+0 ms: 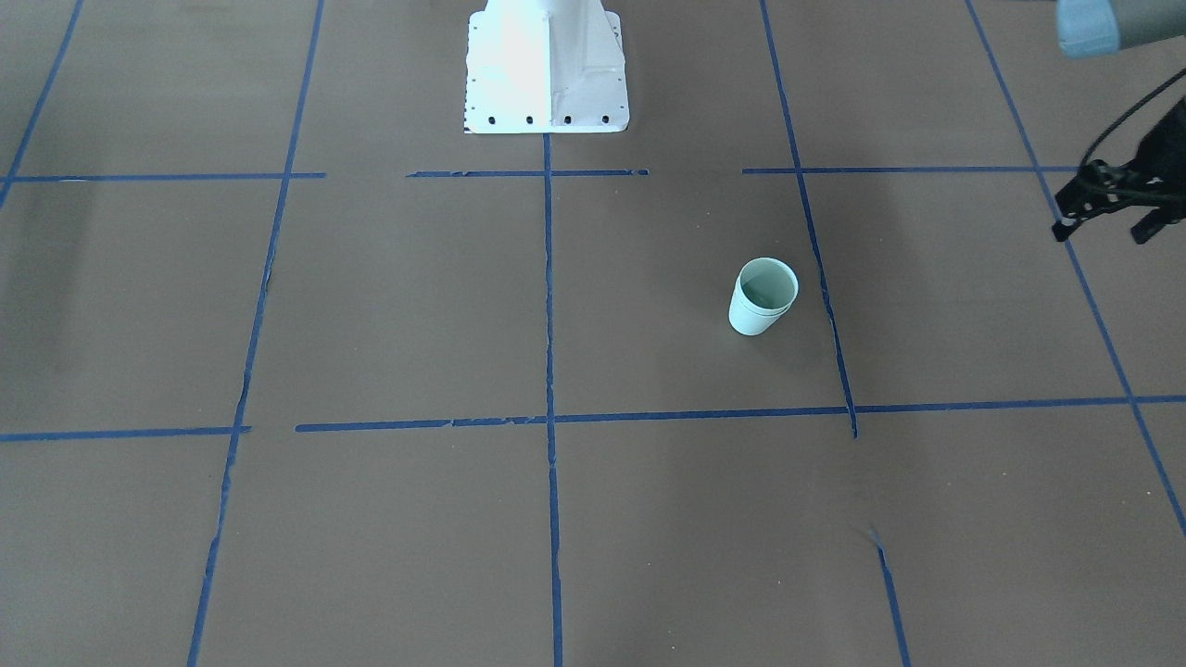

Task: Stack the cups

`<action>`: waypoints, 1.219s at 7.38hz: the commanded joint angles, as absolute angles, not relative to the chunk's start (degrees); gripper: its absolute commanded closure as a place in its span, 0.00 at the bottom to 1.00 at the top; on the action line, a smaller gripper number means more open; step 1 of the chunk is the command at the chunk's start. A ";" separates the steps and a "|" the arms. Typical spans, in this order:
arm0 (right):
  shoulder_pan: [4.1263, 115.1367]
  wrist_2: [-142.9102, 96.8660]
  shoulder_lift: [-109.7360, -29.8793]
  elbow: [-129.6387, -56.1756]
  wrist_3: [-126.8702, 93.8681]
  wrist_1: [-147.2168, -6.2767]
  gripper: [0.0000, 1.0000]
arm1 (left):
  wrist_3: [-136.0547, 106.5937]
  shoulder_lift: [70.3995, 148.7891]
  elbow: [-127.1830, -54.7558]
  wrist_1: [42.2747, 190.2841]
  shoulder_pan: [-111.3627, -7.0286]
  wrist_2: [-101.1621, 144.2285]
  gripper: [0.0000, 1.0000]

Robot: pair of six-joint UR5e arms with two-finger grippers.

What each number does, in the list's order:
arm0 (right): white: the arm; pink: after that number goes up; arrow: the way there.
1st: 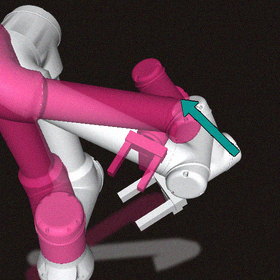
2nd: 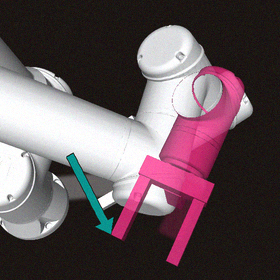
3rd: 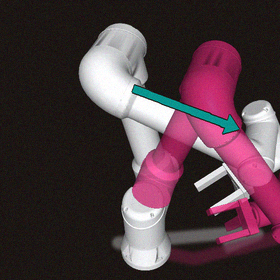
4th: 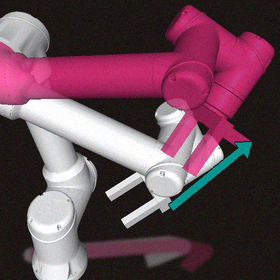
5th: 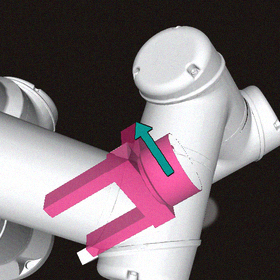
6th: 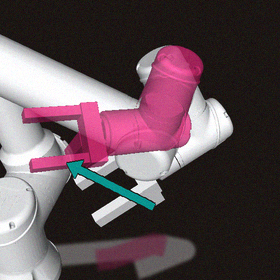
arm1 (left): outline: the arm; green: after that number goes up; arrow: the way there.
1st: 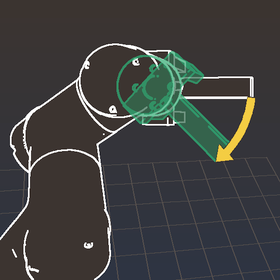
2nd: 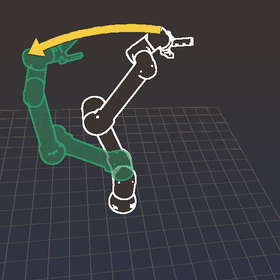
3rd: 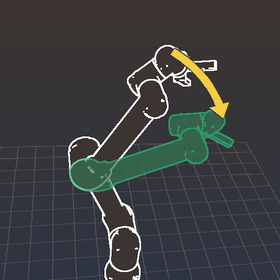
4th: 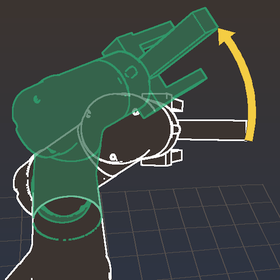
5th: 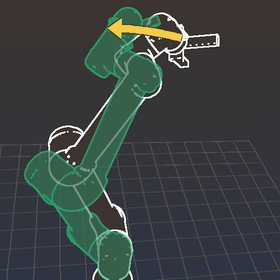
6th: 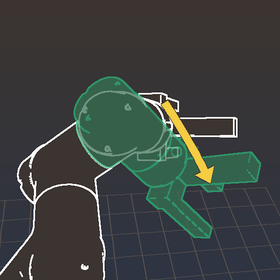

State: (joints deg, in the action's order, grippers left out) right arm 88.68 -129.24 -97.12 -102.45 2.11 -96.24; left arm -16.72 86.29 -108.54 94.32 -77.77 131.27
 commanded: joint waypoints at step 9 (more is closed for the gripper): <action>88.68 -129.29 -97.12 -102.48 2.11 -96.24 0.00 | 2.28 85.87 -95.18 89.91 -93.52 134.91 0.00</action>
